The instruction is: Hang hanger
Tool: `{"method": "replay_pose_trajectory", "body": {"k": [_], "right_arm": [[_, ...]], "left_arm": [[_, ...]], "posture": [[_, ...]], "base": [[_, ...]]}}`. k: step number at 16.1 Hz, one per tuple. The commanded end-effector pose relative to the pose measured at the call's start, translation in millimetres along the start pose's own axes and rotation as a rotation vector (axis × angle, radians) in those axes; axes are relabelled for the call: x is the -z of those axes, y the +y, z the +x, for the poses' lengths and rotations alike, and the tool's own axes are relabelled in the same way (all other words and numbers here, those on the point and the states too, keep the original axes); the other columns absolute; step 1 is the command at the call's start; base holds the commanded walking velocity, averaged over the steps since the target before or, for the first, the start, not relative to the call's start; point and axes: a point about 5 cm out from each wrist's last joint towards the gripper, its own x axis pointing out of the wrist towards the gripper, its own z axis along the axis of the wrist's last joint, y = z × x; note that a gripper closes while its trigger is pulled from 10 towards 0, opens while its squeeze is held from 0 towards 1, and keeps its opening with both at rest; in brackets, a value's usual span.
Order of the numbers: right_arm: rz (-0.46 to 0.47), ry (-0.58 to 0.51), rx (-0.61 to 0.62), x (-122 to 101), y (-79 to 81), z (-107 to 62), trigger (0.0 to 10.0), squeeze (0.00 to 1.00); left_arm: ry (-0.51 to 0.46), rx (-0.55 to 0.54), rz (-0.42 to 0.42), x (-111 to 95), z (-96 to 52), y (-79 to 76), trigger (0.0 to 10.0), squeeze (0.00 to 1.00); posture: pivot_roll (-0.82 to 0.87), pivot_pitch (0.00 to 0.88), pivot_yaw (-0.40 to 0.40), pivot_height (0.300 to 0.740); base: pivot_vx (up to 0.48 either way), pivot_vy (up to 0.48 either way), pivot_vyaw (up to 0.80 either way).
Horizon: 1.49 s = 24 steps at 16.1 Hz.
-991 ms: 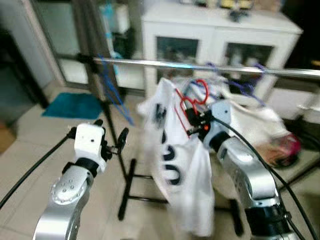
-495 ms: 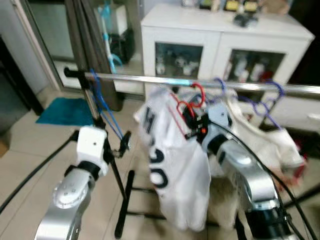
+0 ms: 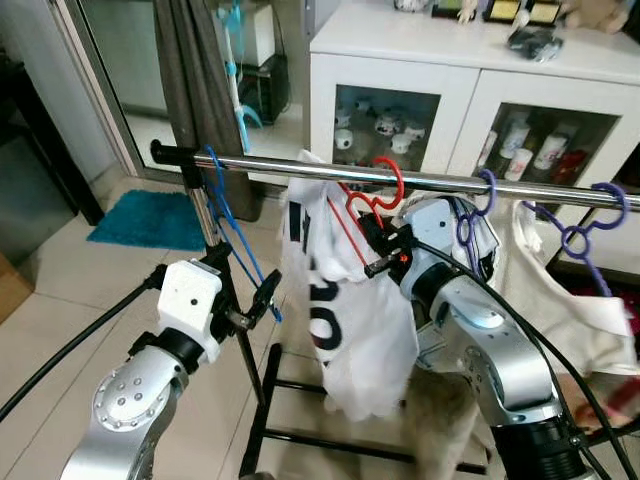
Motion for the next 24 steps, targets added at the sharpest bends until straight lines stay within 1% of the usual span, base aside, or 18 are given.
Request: {"method": "replay_pose_trajectory", "body": {"k": [1, 2, 3, 6, 8, 9, 11, 14, 16, 17, 18, 19, 20, 21, 22, 23, 24], "right_arm": [[-0.049, -0.044, -0.025, -14.5, 3.8, 5.5, 10.0, 0.00], [-0.074, -0.023, -0.049, -14.8, 7.3, 10.2, 10.0, 0.00], [-0.084, 0.012, -0.061, -12.8, 10.0, 18.3, 10.0, 0.00], [-0.127, 0.113, -0.074, -5.9, 11.9, 42.8, 10.0, 0.00], [-0.103, 0.179, -0.027, -3.3, 5.9, 58.3, 10.0, 0.00], [-0.097, 0.196, -0.011, -3.2, 3.8, 61.9, 10.0, 0.00], [-0.054, 0.229, 0.038, -6.3, -2.2, 73.1, 10.0, 0.00], [-0.051, 0.265, 0.045, -4.5, -3.7, 76.8, 10.0, 0.00], [-0.059, 0.332, -0.003, 8.1, 2.6, 72.3, 10.0, 0.00], [-0.054, 0.351, -0.021, 12.8, 5.1, 70.6, 10.0, 0.00], [-0.044, 0.347, -0.031, 13.5, 5.9, 69.7, 10.0, 0.00], [-0.025, 0.324, -0.037, 12.7, 6.0, 67.4, 10.0, 0.94], [0.039, 0.233, -0.040, 3.2, 1.8, 60.9, 10.0, 1.00], [0.078, 0.183, -0.057, -4.8, 0.2, 57.3, 10.0, 1.00], [0.093, 0.152, -0.089, -10.6, 1.4, 54.5, 10.0, 1.00], [0.119, 0.092, -0.155, -21.8, 1.9, 42.4, 10.0, 1.00], [0.157, 0.004, -0.243, -33.9, 6.0, 27.9, 10.0, 1.00]], "left_arm": [[-0.007, 0.015, 0.008, -2.6, -0.7, 1.1, 10.0, 0.00], [-0.004, 0.028, 0.020, -2.8, -0.3, 2.9, 10.0, 0.00], [0.013, 0.078, 0.036, -2.8, -1.2, 4.4, 10.0, 0.00], [0.072, 0.278, -0.017, -3.0, -14.5, -1.8, 10.0, 0.00], [0.098, 0.364, -0.025, -6.2, -24.2, -2.7, 10.0, 0.00], [0.102, 0.378, -0.027, -7.3, -26.3, -2.6, 10.0, 0.00], [0.119, 0.408, -0.030, -10.6, -32.1, -0.2, 10.0, 0.00], [0.132, 0.418, -0.028, -10.9, -33.8, 0.8, 10.0, 0.00], [0.144, 0.425, -0.028, -9.7, -34.1, 0.4, 10.0, 0.00], [0.149, 0.428, -0.031, -9.8, -34.7, 0.4, 10.0, 0.00], [0.152, 0.429, -0.033, -9.8, -34.9, 0.4, 10.0, 0.00], [0.155, 0.430, -0.034, -9.8, -35.7, 0.3, 10.0, 0.00], [0.153, 0.406, -0.044, -9.7, -35.8, 1.3, 10.0, 0.00], [0.154, 0.386, -0.054, -9.1, -35.9, 2.4, 10.0, 0.00], [0.154, 0.375, -0.058, -8.7, -36.4, 3.2, 10.0, 0.00], [0.115, 0.306, -0.102, -10.0, -34.6, 5.7, 10.0, 0.00], [0.078, 0.234, -0.147, -11.7, -31.2, 6.6, 10.0, 0.00]], "posture": [[0.01, 0.000, 0.018, 0.740], [0.01, 0.000, 0.020, 0.740], [0.01, 0.000, 0.023, 0.740], [0.01, 0.000, 0.026, 0.740], [0.03, 0.000, 0.023, 0.740], [0.03, 0.000, 0.023, 0.740], [0.04, 0.000, 0.020, 0.740], [0.04, 0.000, 0.023, 0.740], [0.04, 0.000, 0.024, 0.740], [0.04, 0.000, 0.024, 0.740], [0.04, 0.000, 0.024, 0.740], [0.04, 0.000, 0.025, 0.740], [0.03, 0.000, 0.028, 0.740], [0.03, 0.000, 0.030, 0.740], [0.03, 0.000, 0.034, 0.740], [0.02, 0.000, 0.036, 0.740], [0.02, 0.000, 0.036, 0.740]], "base": [[0.000, 0.000, 0.00], [0.000, 0.000, 0.00], [0.000, 0.000, 0.00], [0.000, 0.000, 0.00], [0.000, 0.000, 0.00], [0.000, 0.000, 0.00], [0.000, 0.000, 0.00], [0.000, 0.000, 0.00], [0.000, 0.000, 0.00], [0.000, 0.000, 0.00], [0.000, 0.000, 0.00], [0.000, 0.000, 0.00], [0.000, 0.000, 0.00], [0.000, 0.000, 0.00], [0.000, 0.000, 0.00], [0.000, 0.000, 0.00], [0.000, 0.000, 0.00]]}}
